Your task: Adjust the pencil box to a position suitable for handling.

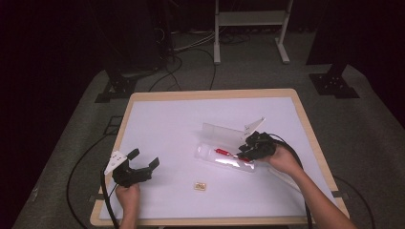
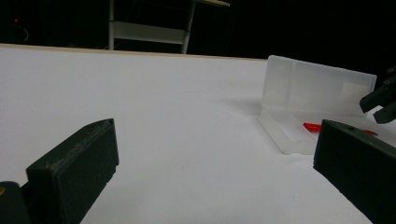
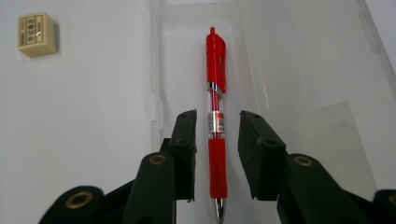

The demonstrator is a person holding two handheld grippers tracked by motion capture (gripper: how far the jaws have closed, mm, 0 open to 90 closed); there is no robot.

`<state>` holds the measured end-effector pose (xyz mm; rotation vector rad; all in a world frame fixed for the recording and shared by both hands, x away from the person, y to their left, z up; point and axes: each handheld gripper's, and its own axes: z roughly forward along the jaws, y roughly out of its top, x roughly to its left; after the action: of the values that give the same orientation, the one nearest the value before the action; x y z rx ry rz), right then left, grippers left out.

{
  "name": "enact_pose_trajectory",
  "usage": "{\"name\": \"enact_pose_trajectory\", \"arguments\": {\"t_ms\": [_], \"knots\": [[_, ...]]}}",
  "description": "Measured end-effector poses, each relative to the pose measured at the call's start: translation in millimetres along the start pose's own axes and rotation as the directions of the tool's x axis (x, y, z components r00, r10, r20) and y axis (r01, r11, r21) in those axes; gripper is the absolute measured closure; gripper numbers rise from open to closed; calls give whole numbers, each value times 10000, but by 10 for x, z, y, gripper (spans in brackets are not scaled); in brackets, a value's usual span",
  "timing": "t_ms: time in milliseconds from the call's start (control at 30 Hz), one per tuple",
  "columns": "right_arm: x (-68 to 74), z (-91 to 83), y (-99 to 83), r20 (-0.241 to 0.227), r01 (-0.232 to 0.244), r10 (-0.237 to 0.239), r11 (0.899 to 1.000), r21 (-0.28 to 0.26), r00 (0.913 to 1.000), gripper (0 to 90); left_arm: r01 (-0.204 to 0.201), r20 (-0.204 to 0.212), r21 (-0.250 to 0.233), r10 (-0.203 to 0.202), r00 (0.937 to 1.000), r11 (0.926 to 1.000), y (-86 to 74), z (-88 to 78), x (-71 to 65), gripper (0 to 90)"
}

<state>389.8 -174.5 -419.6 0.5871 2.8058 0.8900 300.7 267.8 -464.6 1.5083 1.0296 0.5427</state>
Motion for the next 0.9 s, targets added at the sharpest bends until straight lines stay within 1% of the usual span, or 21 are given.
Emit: {"name": "enact_pose_trajectory", "arguments": {"t_ms": [200,233,267,300,333,367,467,500,567,667,700,767,900], "knots": [[17,-105,-93,-57,-232,231,9996,-148,9997,632,7,-8,13,-7,10000,10000,0,1,-1,0],[14,-116,-109,-68,-169,168,9996,-211,9998,629,3,-7,14,-3,10000,10000,0,2,-2,0],[20,-137,-125,-72,-244,242,9994,-233,9997,626,-3,-10,18,3,10000,10000,0,2,-2,0],[18,-156,-144,-62,-212,210,9993,-295,9998,626,-3,-15,25,3,10000,10000,0,3,-3,0],[23,-176,-161,-51,-305,304,9990,-321,9995,624,-2,-17,18,2,10000,10000,0,4,-3,0],[18,-190,-180,-47,-277,276,9989,-385,9996,619,-9,-14,18,9,10000,10000,0,5,-4,0],[20,-231,-235,-53,-519,517,9979,-399,9986,607,-11,-23,29,11,10000,10000,0,5,-5,0],[16,-234,-249,-59,-470,468,9980,-433,9989,605,-12,-24,32,12,10000,10000,0,5,-6,0],[23,-250,-279,-109,-641,636,9970,-426,9979,601,8,-28,22,-8,10000,10000,0,6,-8,0],[22,-264,-326,-155,-630,623,9968,-493,9979,585,-51,-34,74,51,10000,10000,0,4,-5,0],[32,-269,-335,-150,-738,731,9961,-484,9972,584,-64,-35,66,64,10000,10000,0,4,-6,0],[37,-277,-354,-131,-684,678,9965,-485,9976,579,-82,-30,73,82,10000,9999,-1,4,-7,0],[60,-313,-394,-59,-757,755,9960,-480,9971,573,-65,-37,66,65,10000,10000,0,4,-6,0]]}}
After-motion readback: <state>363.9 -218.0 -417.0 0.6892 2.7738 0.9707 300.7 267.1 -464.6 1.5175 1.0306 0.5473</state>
